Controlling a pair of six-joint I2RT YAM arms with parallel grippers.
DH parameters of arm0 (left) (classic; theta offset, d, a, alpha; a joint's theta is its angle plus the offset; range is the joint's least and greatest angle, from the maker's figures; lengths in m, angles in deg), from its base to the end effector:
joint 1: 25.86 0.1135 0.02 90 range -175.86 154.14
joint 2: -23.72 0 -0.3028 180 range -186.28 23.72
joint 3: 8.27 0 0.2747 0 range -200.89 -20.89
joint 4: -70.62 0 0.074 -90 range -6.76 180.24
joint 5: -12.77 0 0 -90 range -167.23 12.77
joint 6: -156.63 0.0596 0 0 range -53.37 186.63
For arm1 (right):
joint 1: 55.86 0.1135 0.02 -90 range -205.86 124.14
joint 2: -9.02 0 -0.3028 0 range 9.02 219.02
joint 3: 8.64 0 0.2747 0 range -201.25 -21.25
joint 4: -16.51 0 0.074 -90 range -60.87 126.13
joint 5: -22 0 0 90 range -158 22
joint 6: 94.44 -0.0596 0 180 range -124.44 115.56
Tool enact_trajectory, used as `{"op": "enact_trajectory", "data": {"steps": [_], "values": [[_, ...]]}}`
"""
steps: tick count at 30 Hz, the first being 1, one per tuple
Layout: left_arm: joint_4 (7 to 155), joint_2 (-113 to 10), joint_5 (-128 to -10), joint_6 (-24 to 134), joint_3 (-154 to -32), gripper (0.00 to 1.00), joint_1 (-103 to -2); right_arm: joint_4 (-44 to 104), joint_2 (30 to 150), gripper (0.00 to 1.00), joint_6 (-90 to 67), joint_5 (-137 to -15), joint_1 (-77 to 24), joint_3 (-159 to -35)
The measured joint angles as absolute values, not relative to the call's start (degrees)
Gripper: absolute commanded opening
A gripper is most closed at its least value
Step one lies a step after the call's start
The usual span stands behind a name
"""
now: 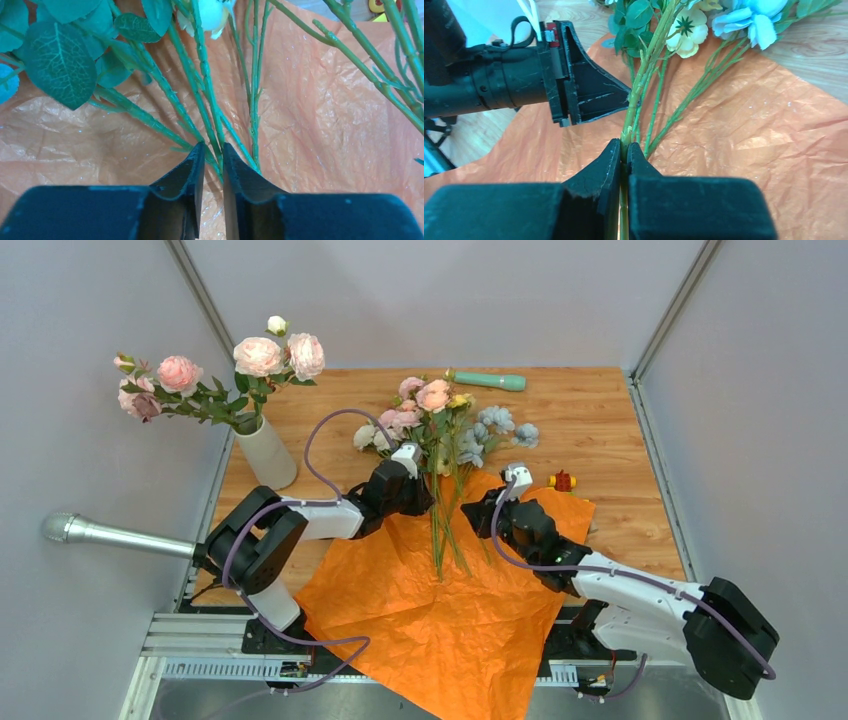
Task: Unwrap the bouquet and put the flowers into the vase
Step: Pick up the fake flower from the wrapping paper.
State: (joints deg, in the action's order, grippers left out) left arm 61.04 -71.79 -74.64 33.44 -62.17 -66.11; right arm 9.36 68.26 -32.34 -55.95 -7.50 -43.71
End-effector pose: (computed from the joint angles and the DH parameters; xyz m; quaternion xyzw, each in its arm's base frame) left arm 0.2789 -0.2396 0.1617 0.0648 0.8722 -0.3055 0.3765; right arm 0.1703 0.1728 0.2225 -0.0806 0.7979 0.2988 0.5173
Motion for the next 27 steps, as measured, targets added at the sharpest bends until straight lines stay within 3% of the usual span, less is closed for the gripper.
{"op": "enact_trajectory", "data": {"steps": [4, 10, 12, 19, 27], "values": [[61.0, -72.2, -74.9, 32.4, -62.2, 0.06, -66.1, 11.2, 69.9, 0.0, -28.4, -51.3, -6.1, -44.9], [61.1, -73.5, -75.8, 31.7, -62.2, 0.0, -66.1, 16.5, 74.4, 0.0, -21.2, -38.1, -1.9, -51.7], [60.8, -73.5, -75.8, 31.3, -62.2, 0.03, -66.1, 16.9, 75.8, 0.0, -18.9, -34.9, -1.1, -53.4], [56.9, -71.1, -74.3, 29.4, -58.6, 0.32, -66.1, 18.8, 76.4, 0.0, -16.1, -32.1, -0.6, -55.1], [53.7, -64.3, -73.9, 27.2, -56.7, 0.53, -66.5, 20.3, 76.4, 0.0, -17.4, -32.8, -0.6, -55.1]]}}
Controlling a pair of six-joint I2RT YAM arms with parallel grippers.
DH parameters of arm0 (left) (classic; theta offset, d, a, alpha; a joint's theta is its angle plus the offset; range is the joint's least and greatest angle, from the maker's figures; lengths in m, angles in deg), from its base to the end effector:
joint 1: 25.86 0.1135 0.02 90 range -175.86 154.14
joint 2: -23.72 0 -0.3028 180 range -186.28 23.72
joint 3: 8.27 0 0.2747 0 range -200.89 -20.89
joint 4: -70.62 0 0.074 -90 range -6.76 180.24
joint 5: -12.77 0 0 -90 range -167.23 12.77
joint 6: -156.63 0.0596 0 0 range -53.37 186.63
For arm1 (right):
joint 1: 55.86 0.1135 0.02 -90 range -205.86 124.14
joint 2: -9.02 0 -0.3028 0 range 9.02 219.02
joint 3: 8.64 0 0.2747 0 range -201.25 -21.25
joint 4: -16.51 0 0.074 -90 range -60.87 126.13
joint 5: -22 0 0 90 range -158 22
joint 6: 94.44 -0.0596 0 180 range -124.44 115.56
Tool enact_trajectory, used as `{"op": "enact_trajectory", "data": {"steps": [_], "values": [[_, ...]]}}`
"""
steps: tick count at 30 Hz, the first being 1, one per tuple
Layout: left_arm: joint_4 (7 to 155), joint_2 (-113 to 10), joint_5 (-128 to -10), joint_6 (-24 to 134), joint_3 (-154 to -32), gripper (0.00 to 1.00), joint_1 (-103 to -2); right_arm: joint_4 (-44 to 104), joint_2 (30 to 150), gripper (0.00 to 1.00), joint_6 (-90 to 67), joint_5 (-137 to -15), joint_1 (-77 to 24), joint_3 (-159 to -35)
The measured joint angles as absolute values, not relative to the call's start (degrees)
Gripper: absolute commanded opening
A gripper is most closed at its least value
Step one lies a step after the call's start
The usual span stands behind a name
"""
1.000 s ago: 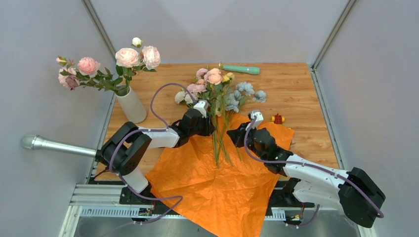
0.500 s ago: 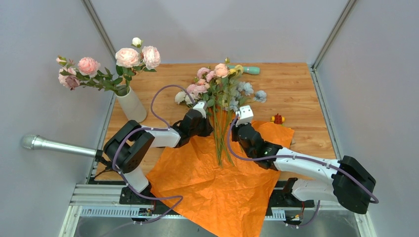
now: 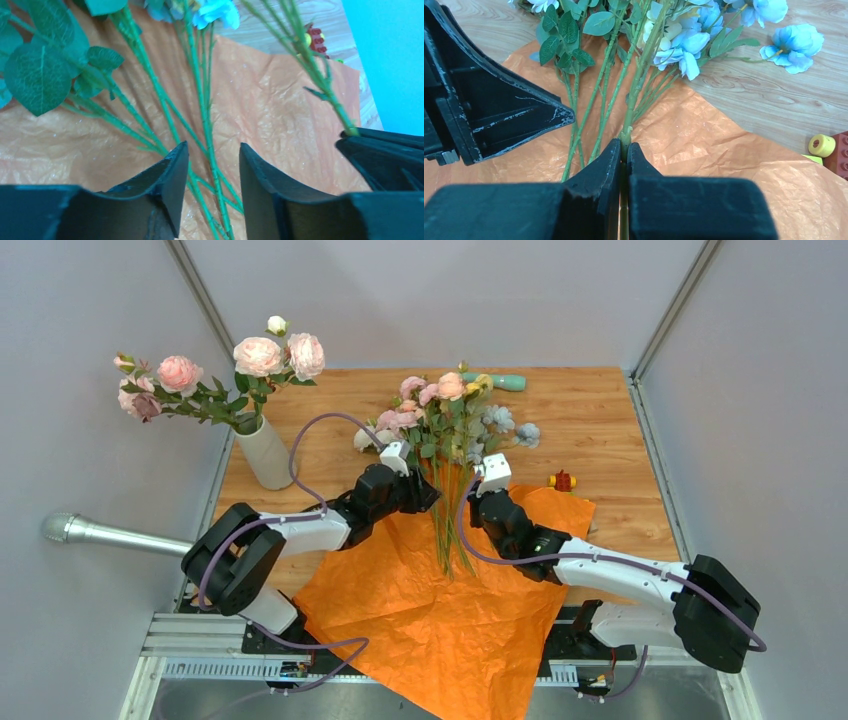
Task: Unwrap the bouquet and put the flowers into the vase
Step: Pick up the fake flower from the wrapping paper.
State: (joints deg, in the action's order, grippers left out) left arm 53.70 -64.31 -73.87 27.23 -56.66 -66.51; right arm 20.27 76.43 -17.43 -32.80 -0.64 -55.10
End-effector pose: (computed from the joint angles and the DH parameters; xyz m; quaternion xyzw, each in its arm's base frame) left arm 0.2589 -0.2269 0.1893 0.0253 0.8320 -0.3748 0.4083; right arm 0.1832 0.2036 0.2436 -0.1370 0.8075 0.0775 0.5685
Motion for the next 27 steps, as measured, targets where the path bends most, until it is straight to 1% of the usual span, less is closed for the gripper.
{"op": "enact_trajectory", "data": {"steps": [3, 5, 11, 17, 22, 25, 27], "values": [[52.0, -63.6, -73.9, 27.0, -56.6, 0.59, -67.1, 20.3, 76.4, 0.0, -18.0, -33.9, -0.6, -55.1], [51.9, -63.9, -73.8, 27.3, -57.0, 0.61, -67.4, 20.3, 76.4, 0.0, -18.3, -34.7, -0.6, -55.1], [52.8, -69.8, -73.9, 30.1, -62.5, 0.62, -67.8, 20.3, 76.4, 0.0, -19.4, -36.7, -0.6, -55.1], [58.5, -74.8, -77.7, 33.9, -68.6, 0.62, -67.9, 20.3, 76.0, 0.0, -19.6, -37.9, -0.6, -55.1], [62.5, -75.4, -82.2, 35.5, -69.4, 0.67, -67.9, 20.3, 75.5, 0.0, -19.8, -38.2, -0.6, -55.1], [63.2, -76.3, -83.4, 36.1, -69.6, 0.67, -68.2, 20.3, 75.5, 0.0, -19.8, -38.6, -0.6, -55.1], [63.3, -77.4, -83.3, 36.4, -70.3, 0.66, -68.3, 20.3, 75.5, 0.0, -19.8, -38.7, -0.6, -55.1]]}}
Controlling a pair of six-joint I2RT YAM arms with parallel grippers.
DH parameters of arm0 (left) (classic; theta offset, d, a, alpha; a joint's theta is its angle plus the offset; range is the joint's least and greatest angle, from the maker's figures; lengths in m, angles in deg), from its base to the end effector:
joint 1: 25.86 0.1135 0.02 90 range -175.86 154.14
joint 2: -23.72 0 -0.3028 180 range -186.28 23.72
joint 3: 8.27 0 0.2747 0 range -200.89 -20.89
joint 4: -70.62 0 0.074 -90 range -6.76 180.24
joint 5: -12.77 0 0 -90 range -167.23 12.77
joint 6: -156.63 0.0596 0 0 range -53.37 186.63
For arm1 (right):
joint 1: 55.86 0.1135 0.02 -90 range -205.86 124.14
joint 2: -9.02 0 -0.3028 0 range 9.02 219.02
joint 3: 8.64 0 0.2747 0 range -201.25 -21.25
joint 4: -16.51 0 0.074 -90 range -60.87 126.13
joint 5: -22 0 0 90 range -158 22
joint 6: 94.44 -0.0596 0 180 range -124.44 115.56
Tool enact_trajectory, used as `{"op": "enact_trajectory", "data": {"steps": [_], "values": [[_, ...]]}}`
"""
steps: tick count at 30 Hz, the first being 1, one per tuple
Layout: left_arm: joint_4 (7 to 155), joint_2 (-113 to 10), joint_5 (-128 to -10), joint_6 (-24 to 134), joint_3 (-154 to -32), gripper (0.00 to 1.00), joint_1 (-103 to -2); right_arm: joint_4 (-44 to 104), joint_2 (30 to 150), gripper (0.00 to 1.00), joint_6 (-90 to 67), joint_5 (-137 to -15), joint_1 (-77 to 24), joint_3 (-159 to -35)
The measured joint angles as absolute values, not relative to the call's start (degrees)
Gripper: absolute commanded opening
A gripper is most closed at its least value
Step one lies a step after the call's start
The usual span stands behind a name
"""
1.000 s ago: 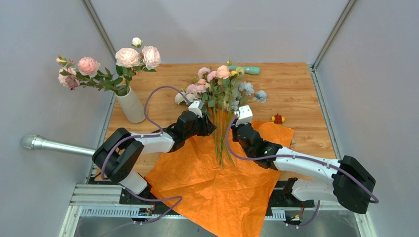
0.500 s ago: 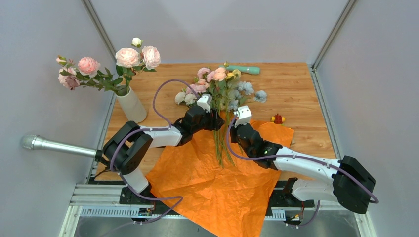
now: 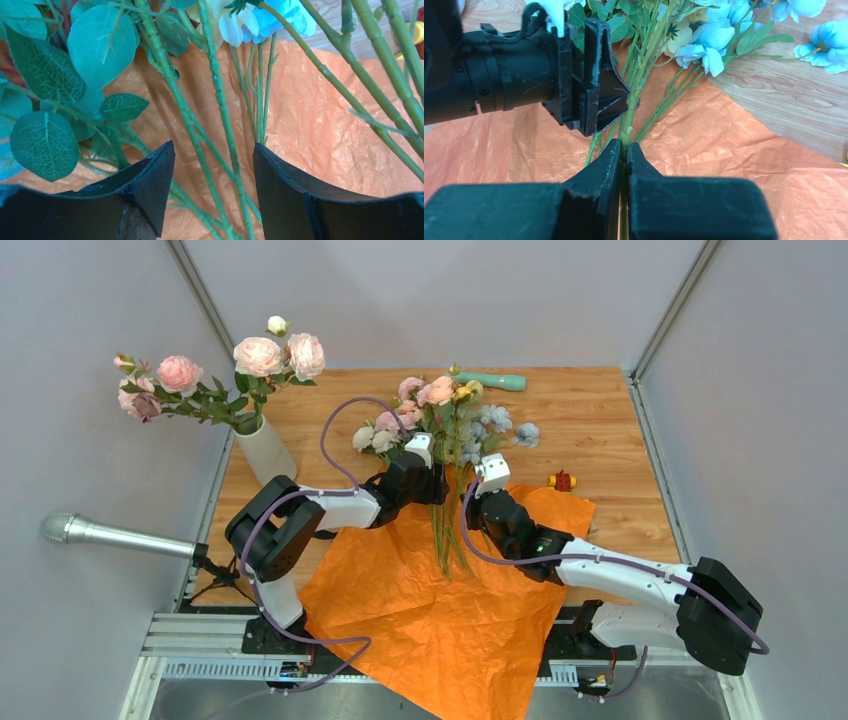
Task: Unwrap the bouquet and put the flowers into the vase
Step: Pick up the fake flower from the wrapping paper.
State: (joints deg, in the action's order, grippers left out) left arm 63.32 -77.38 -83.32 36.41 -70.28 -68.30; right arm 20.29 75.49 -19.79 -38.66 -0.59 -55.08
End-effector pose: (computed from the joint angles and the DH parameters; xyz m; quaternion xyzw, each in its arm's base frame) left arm 0.3030 -0.2685 0.1672 0.0672 0.8703 -0.2504 0.4188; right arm 0.1792 0.2073 0.2462 -0.1467 0.8090 0.1322 0.5537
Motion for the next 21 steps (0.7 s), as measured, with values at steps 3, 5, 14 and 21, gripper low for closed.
{"op": "enact_trajectory", "data": {"steps": [3, 5, 14, 21], "values": [[63.3, -79.3, -83.1, 36.9, -71.9, 0.61, -68.4, 20.3, 75.5, 0.0, -19.8, -38.9, -0.6, -55.1], [63.3, -80.4, -83.1, 37.1, -72.8, 0.52, -68.4, 20.3, 75.5, 0.0, -19.8, -39.1, -0.6, -55.1], [65.7, -83.1, -83.7, 35.8, -75.0, 0.02, -68.5, 19.8, 77.4, 0.0, -14.0, -32.1, 2.4, -55.4], [65.7, -83.1, -84.8, 34.4, -75.0, 0.0, -68.4, 21.6, 82.8, 0.0, -8.1, -19.0, 4.1, -57.8]]}}
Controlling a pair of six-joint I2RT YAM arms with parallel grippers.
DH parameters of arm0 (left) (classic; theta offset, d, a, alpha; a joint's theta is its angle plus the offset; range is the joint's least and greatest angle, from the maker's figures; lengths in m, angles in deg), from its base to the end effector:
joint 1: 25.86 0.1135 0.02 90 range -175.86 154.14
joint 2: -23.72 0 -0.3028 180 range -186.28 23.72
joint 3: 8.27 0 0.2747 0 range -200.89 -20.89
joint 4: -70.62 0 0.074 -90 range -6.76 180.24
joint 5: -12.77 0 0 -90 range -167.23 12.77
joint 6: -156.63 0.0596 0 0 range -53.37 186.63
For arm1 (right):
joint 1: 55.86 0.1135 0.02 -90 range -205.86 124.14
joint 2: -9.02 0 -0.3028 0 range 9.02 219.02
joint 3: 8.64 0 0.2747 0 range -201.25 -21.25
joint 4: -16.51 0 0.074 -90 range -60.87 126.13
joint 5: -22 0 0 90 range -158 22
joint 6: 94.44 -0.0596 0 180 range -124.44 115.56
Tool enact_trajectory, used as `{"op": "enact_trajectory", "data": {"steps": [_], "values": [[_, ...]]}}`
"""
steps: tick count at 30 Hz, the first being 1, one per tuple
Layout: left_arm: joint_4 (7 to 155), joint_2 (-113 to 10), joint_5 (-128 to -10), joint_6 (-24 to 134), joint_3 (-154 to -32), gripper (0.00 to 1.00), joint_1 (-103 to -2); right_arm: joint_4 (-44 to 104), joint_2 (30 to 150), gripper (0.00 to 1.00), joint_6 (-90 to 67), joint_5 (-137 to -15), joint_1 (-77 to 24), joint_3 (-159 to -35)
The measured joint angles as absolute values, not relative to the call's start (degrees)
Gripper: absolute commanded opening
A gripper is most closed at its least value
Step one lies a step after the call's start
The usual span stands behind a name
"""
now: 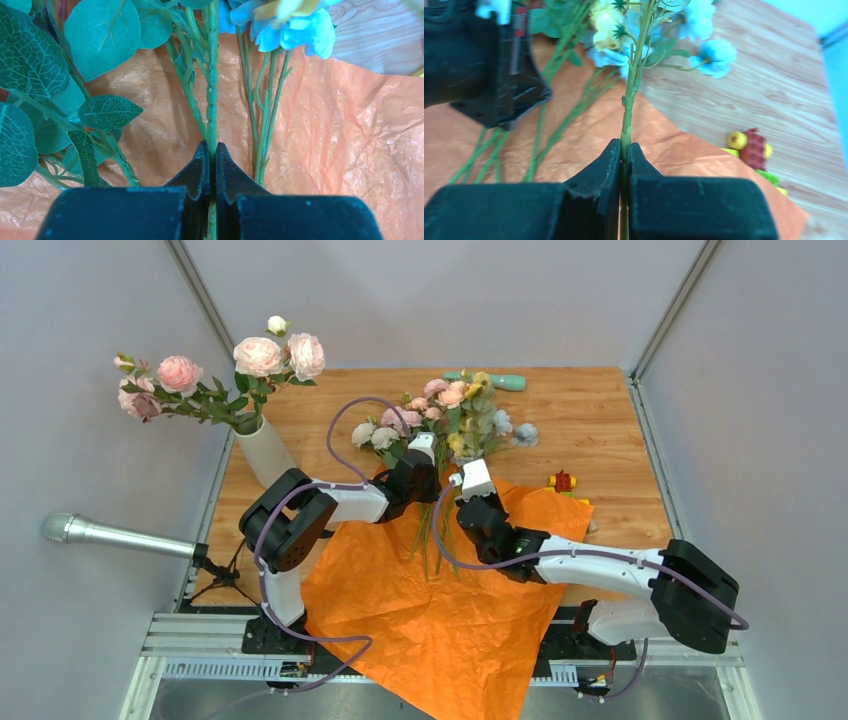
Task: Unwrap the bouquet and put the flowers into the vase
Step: Pick up the fake flower from the wrapping paper.
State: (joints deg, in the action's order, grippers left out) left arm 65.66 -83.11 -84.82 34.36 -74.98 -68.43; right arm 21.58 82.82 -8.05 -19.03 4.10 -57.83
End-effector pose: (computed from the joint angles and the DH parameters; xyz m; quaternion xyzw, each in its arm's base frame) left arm 0.3194 -0.2827 0.1497 0.0491 0.8849 -0.2326 0.4006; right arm 0.1809 0.2230 0.2339 -0.1880 0.7920 -0.0638 0.5774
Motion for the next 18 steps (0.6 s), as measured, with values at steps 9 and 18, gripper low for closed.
{"op": "enact_trajectory", "data": {"steps": [9, 18], "values": [[65.7, -83.1, -84.9, 33.7, -75.0, 0.0, -68.5, 22.7, 83.7, 0.0, -0.6, -3.5, 1.9, -61.1], [65.7, -83.0, -84.5, 33.9, -75.0, 0.47, -68.5, 26.2, 70.1, 0.0, -0.7, -6.7, -2.4, -61.0]]}}
